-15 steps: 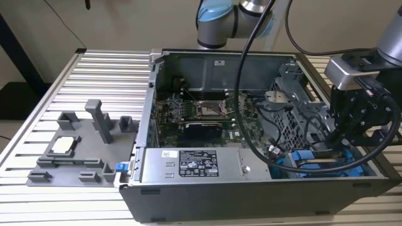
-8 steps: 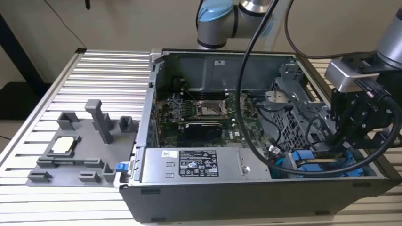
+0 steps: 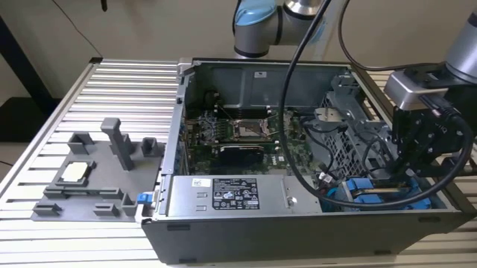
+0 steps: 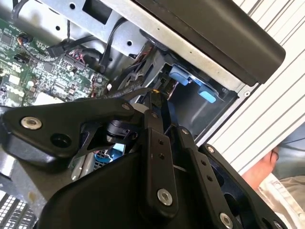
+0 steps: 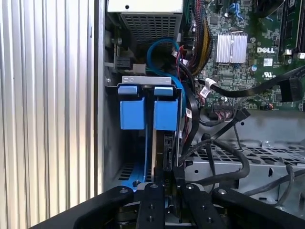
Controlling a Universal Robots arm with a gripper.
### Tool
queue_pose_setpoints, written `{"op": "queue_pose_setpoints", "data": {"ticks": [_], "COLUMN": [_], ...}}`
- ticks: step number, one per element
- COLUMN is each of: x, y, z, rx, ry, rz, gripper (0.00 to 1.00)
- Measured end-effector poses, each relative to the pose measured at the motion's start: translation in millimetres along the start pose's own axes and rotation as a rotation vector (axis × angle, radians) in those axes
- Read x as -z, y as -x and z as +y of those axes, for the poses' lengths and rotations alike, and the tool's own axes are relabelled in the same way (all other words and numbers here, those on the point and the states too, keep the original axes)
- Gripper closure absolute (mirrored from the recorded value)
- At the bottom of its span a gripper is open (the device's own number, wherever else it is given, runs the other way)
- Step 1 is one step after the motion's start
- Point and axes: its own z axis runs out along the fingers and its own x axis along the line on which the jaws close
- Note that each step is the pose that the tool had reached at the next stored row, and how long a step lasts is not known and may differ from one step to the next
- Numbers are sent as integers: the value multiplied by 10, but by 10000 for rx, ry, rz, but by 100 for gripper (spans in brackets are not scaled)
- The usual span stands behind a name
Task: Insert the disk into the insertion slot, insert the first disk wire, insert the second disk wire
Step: 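Insert the first disk wire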
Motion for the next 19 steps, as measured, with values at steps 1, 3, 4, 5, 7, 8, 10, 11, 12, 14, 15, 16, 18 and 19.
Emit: {"op": "queue_pose_setpoints", "data": {"ticks": [1,3,4,5,7,8,10,11,12,14,15,16,18,19], "x": [-2,-6,-10,-12,-20,-25,-34,-37,-42,-54,-56,-57,-74,-90], "y": [0,0,0,1,1,1,1,2,2,3,4,5,11,14], "z": [-1,-4,-5,-7,-10,-11,-14,-16,-18,-20,-20,-20,-20,-19], "rx": [-23,-73,-109,-147,-230,-273,-351,-389,-424,-481,-495,-496,-497,-497], "ry": [1,4,5,7,11,13,17,19,20,22,24,24,23,22], "rz": [1,3,2,3,5,6,11,15,15,9,11,13,12,18], "gripper": [81,81,81,81,81,81,81,81,81,81,81,81,81,81]}}
